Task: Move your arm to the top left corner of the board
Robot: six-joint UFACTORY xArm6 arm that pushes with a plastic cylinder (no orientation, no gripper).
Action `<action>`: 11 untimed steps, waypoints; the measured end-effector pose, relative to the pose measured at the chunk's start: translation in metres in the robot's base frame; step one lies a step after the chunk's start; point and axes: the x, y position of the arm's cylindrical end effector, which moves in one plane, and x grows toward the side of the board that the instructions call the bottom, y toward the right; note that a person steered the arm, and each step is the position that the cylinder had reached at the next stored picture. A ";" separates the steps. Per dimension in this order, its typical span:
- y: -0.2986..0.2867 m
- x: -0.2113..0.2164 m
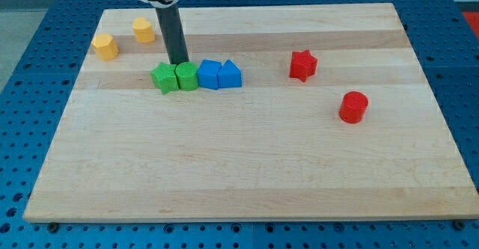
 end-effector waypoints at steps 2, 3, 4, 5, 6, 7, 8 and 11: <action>-0.002 -0.046; -0.004 -0.078; -0.011 -0.127; -0.044 -0.150; -0.071 -0.158; -0.121 -0.159; -0.171 -0.151; -0.165 -0.131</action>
